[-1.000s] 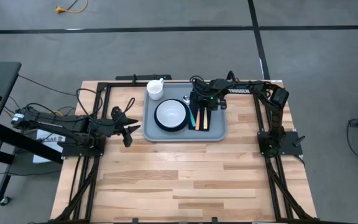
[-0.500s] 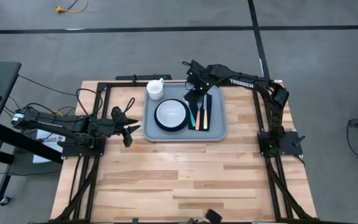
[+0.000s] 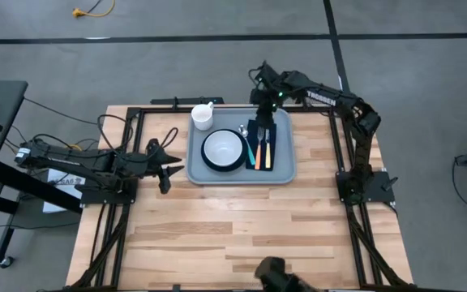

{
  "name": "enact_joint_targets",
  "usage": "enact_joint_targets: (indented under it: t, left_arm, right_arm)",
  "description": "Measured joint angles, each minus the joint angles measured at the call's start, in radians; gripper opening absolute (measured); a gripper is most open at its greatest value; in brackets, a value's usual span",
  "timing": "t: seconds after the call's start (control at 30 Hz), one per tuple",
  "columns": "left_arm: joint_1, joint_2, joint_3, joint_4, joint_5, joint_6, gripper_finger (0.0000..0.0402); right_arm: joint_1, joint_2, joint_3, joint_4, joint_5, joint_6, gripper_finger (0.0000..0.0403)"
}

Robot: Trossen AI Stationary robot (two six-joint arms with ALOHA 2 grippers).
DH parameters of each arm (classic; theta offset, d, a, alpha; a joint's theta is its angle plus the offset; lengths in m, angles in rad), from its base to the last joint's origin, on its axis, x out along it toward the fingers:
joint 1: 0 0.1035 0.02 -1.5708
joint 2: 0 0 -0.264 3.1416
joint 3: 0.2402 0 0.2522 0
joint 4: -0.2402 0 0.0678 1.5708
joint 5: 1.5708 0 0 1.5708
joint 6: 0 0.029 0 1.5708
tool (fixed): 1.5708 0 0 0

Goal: Set up tray
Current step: Adjust the blue spoon on top of the blue napkin on the gray tray

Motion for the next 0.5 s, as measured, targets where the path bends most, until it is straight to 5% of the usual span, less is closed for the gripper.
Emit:
enact_joint_targets:
  t: [0.2, 0.5]
  left_arm:
    - [0.049, 0.000, 0.087, -0.010, -0.099, 0.086, 0.0114]
    - [0.346, 0.000, 0.128, -0.026, 0.021, 0.187, 0.0114]
  right_arm:
    - [-0.087, 0.000, 0.000, 0.005, -0.046, 0.102, 0.0118]
    - [-0.082, 0.001, 0.000, 0.040, -0.039, 0.091, 0.0118]
